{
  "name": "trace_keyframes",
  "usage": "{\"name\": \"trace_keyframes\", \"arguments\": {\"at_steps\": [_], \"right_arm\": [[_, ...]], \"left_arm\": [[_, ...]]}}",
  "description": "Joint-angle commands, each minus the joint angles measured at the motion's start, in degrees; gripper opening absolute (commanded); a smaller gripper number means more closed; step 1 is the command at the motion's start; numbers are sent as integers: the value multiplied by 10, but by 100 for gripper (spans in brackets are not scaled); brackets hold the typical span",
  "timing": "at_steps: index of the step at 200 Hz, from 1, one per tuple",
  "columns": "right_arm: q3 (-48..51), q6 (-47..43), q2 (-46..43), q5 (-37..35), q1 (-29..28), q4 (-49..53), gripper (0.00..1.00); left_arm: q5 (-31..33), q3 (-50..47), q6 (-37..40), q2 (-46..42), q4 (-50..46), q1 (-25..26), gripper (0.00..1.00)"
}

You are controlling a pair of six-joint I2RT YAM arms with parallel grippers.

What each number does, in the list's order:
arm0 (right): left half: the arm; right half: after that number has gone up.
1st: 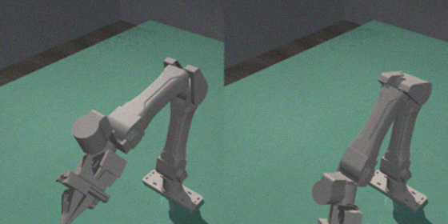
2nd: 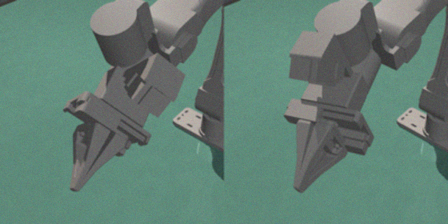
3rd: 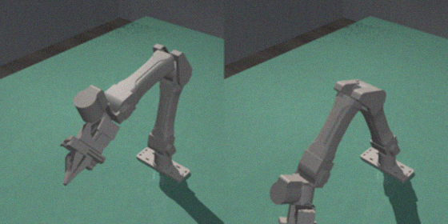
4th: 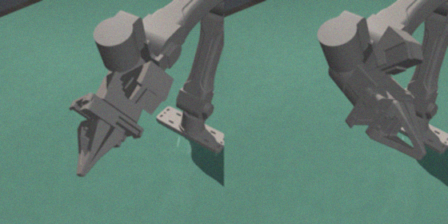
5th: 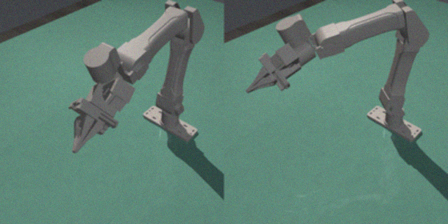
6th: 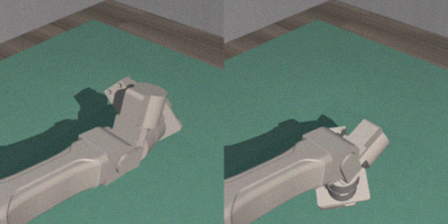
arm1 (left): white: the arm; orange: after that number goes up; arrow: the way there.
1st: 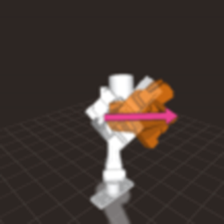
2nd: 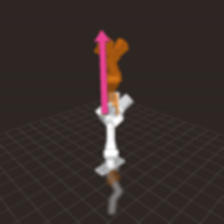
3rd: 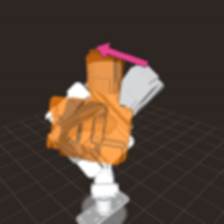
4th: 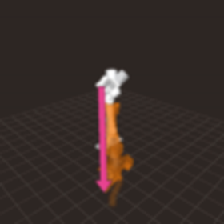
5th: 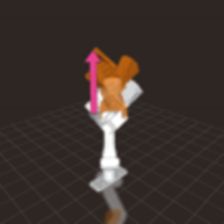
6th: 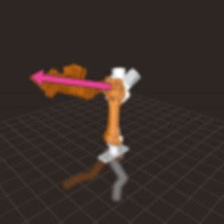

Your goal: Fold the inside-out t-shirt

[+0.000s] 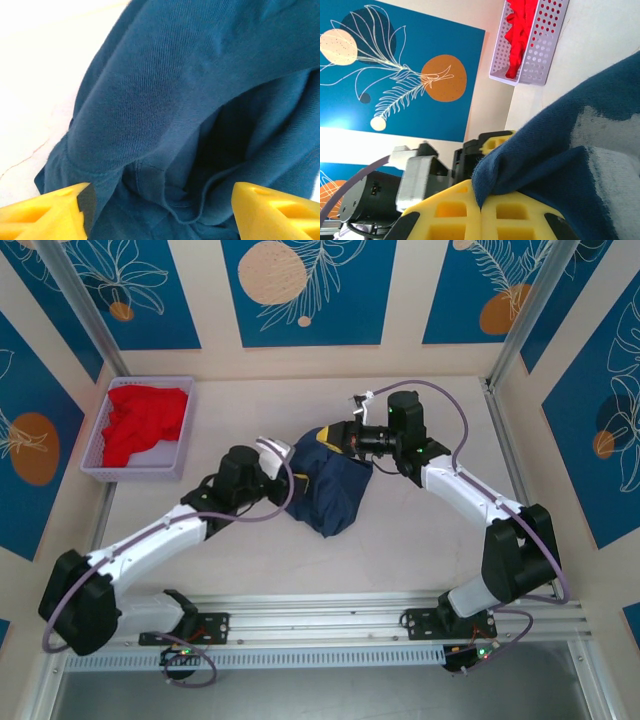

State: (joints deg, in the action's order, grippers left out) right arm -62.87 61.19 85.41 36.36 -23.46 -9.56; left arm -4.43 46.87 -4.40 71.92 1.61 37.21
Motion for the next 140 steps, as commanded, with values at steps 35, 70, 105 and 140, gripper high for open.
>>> {"name": "trace_keyframes", "arguments": {"at_steps": [35,70,105,140], "right_arm": [[3,17,-3,-6,3,-18,0],[8,19,-6,-10,12,-22,0],[6,-5,-9,-30,24,8,0],[-2,-20,-7,-45,28,23,0]], "left_arm": [[39,55,24,106,58,4,68],[50,53,15,141,93,1,44],[7,35,4,101,96,-6,17],[-51,16,-16,48,80,-32,1]]}}
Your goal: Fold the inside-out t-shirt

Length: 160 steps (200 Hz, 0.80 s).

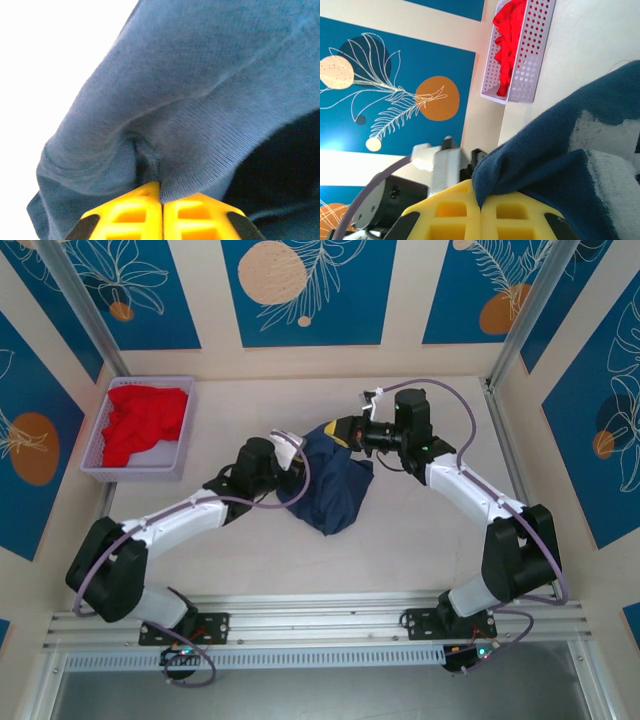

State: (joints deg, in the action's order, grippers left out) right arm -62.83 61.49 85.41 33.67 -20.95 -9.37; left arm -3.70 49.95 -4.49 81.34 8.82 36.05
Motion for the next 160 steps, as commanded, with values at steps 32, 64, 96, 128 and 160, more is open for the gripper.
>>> {"name": "trace_keyframes", "arguments": {"at_steps": [32,64,96,128,160], "right_arm": [[-29,-67,-6,-45,-8,67,2],[-71,-226,-41,-123,-17,231,30],[-18,-346,-130,-252,-31,331,46],[73,-338,-161,-260,-58,312,60],[127,-286,-111,-226,-98,216,64]], "left_arm": [[-125,-36,-68,-114,16,-60,0],[-188,-54,-160,-161,58,-121,0],[-202,-52,-173,-163,46,-139,0],[-204,-48,-176,-167,40,-141,0],[-200,-44,-171,-173,31,-141,0]]}}
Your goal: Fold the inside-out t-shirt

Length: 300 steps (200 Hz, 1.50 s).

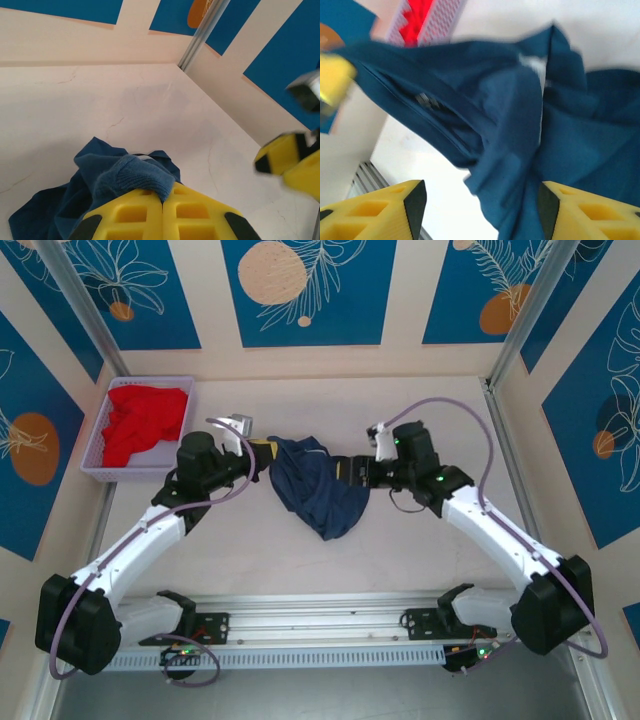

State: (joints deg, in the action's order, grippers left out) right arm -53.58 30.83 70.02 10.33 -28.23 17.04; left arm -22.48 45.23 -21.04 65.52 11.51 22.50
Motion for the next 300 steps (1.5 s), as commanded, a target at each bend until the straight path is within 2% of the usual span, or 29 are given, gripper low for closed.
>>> {"name": "trace_keyframes", "arguments": {"at_steps": [1,25,34,42,68,80,105,130,156,186,217,252,268,272,285,300], "right_arm": [[35,22,46,9,-27,-51,64],[38,36,106,9,-64,-81,63],[44,39,117,8,-74,-89,60],[53,39,120,2,-78,-97,51],[58,16,103,-44,-68,-65,12],[54,-1,78,-72,-53,-35,0],[45,-39,1,-112,-9,17,0],[31,-70,-66,-123,27,45,0],[30,-102,-116,-129,34,45,0],[49,-92,-116,-142,36,36,0],[81,-76,-93,-49,20,-30,0],[76,-93,-59,75,-11,-89,0],[65,-97,-54,87,-11,-92,0],[63,-98,-53,88,-11,-91,0],[56,-101,-47,95,-5,-89,0],[46,-100,-36,105,2,-84,0]], "left_arm": [[-11,3,-6,-15,4,-5,0],[-6,9,-8,-16,-4,-5,0],[-1,14,-10,-15,-8,-5,0],[4,18,-13,-16,-13,-5,0],[33,29,-26,-23,-27,-7,0],[41,36,-39,-28,-31,-10,0],[41,60,-73,-44,-40,-30,0],[32,88,-103,-62,-55,-63,0],[37,98,-126,-68,-82,-98,0],[81,68,-133,-57,-120,-114,0],[102,44,-96,-19,-162,-114,0],[59,26,-81,24,-161,-112,0],[69,32,-61,43,-183,-109,0],[76,35,-54,49,-194,-109,5],[95,43,-35,64,-222,-106,29],[109,33,-21,59,-225,-98,46]]}}
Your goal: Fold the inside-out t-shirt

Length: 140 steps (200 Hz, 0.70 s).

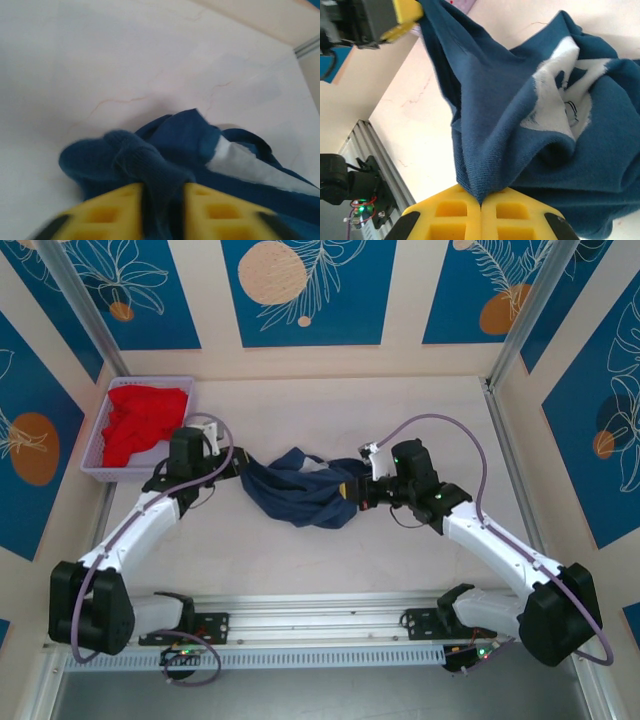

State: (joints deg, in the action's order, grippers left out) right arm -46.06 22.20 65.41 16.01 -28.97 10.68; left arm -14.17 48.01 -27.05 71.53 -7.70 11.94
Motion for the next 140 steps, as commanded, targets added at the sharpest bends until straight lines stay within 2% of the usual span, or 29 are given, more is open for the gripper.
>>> {"name": "trace_keyframes", "arguments": {"at_steps": [1,17,29,50,77,113,140], "right_arm": [[-29,-14,10,48,9,-20,0],[-38,-12,20,53,13,-16,0],[-41,-14,24,54,14,-15,0],[-45,-20,28,50,18,-10,0],[-45,-19,28,51,22,-11,0],[-39,-15,24,52,22,-14,0],[-33,-13,21,52,22,-16,0]], "left_arm": [[26,4,40,-3,-33,9,47],[40,-29,57,-42,-6,39,57],[46,-59,82,-78,26,77,60],[-15,-98,113,-102,96,140,60],[-102,-78,105,-37,137,183,58],[-117,-28,72,56,157,197,54],[-142,-2,64,104,174,201,54]]}}
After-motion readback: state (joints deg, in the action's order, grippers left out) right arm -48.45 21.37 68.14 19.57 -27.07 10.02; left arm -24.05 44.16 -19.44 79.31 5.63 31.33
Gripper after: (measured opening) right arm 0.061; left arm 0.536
